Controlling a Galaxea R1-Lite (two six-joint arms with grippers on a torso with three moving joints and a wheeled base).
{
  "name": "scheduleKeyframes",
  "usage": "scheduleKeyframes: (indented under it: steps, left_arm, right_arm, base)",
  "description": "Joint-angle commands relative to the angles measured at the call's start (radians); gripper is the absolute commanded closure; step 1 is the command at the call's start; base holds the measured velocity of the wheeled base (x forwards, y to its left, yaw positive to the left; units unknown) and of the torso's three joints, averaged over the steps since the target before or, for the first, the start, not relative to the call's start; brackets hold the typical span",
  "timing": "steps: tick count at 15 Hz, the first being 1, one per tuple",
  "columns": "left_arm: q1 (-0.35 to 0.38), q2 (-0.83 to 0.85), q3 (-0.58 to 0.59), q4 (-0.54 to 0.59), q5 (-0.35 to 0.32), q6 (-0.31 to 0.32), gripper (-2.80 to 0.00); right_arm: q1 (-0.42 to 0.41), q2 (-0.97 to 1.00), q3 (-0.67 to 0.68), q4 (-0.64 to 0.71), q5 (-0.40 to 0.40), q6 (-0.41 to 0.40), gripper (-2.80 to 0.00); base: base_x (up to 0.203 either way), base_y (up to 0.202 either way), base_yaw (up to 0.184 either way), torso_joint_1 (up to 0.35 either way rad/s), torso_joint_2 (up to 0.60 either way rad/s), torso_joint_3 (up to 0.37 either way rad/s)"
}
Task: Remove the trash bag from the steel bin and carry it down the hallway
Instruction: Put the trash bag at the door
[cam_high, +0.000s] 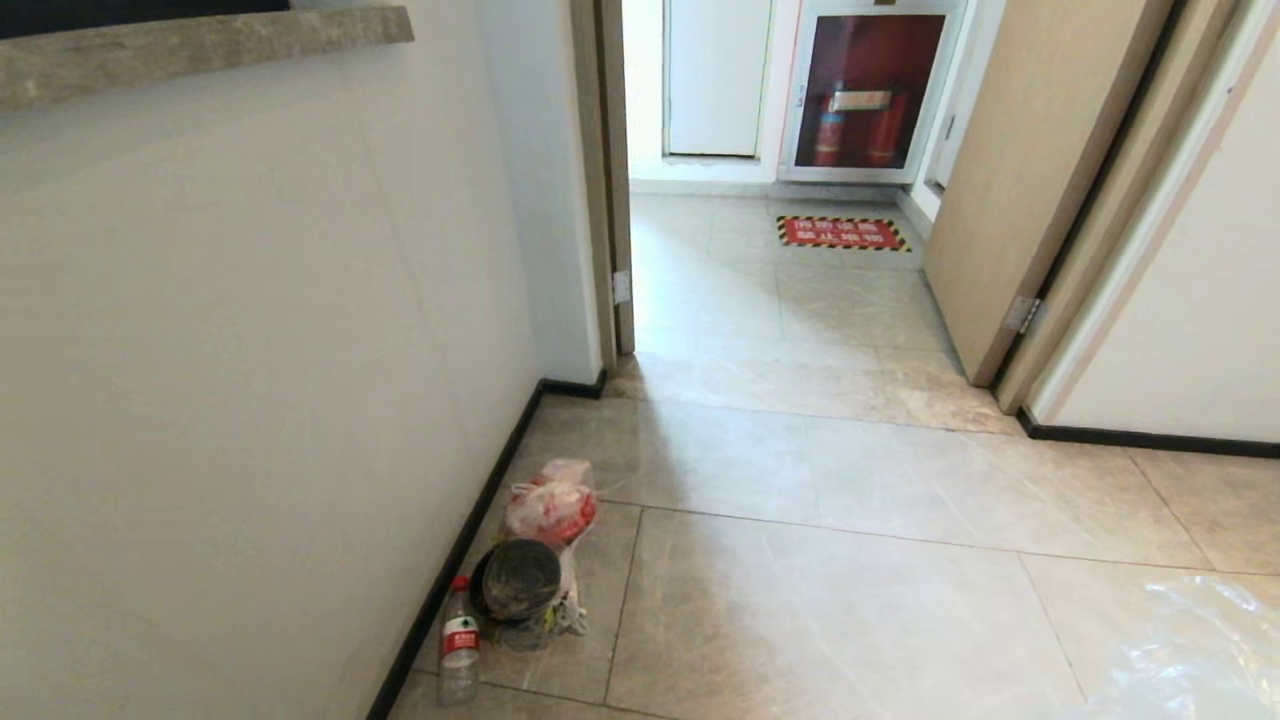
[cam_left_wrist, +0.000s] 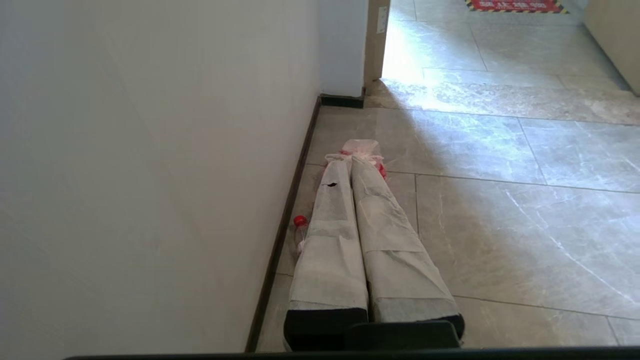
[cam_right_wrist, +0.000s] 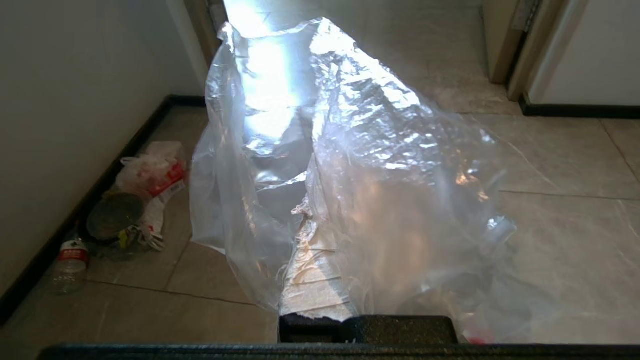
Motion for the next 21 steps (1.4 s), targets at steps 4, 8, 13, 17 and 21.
scheduleKeyframes:
  steps: [4, 8, 13, 17, 21]
  left_arm:
    - [0.001, 0.000, 0.000, -0.001, -0.001, 0.000, 0.00]
    - [0.001, 0.000, 0.000, -0.001, -0.001, 0.000, 0.00]
    - [0.001, 0.000, 0.000, -0.001, 0.000, 0.002, 0.00]
    - [0.001, 0.000, 0.000, -0.001, -0.001, 0.002, 0.00]
    - [0.001, 0.000, 0.000, -0.001, -0.001, 0.002, 0.00]
  right_arm:
    - [0.001, 0.000, 0.002, 0.001, -0.001, 0.001, 0.00]
    - [0.002, 0.001, 0.002, 0.001, -0.001, 0.001, 0.00]
    - [0.001, 0.000, 0.002, 0.001, -0.001, 0.001, 0.00]
    - [0.001, 0.000, 0.002, -0.001, -0.001, -0.002, 0.00]
    - [0.001, 0.001, 0.000, 0.006, -0.001, -0.005, 0.00]
  base:
    - [0.001, -0.175, 0.001, 0.004, 0.00, 0.000]
    - [0.000, -0.186, -0.001, 0.001, 0.00, 0.001]
    - [0.000, -0.039, -0.001, -0.001, 0.00, 0.002]
    - [0.000, 0.000, 0.000, 0.000, 0.00, 0.000]
    - [0.000, 0.000, 0.000, 0.000, 0.00, 0.000]
